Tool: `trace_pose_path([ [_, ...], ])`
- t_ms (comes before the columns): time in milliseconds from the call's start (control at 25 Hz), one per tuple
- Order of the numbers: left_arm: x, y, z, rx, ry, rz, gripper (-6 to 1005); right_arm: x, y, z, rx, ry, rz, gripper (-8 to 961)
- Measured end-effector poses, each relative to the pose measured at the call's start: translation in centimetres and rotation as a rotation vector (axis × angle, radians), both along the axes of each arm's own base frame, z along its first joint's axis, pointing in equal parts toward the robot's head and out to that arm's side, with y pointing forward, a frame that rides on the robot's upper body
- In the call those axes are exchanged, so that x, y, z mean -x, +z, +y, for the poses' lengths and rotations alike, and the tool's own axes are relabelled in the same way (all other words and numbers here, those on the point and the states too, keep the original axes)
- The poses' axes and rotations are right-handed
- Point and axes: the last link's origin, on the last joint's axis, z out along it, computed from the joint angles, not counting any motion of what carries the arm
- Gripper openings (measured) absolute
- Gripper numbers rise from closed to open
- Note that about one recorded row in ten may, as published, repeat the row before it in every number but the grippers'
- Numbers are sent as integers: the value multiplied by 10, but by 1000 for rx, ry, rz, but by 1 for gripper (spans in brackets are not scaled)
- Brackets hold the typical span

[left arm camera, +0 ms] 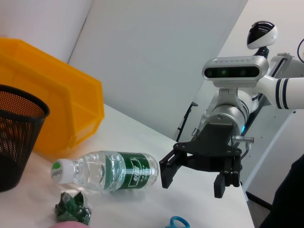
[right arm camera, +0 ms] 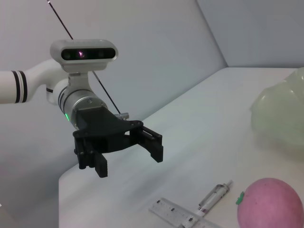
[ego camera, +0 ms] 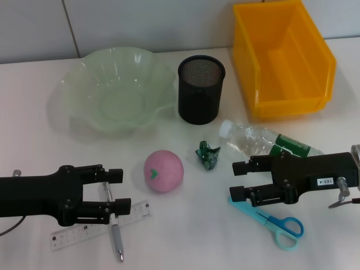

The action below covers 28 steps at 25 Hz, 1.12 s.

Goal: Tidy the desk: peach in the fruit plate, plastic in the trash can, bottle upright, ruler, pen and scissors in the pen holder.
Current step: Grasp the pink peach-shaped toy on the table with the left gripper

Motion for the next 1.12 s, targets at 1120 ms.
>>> trace_pose_path([
  [1120, -9, -1, 8, -10, -65, 49, 786, -2, 1, -3, 4, -6, 2, 773],
])
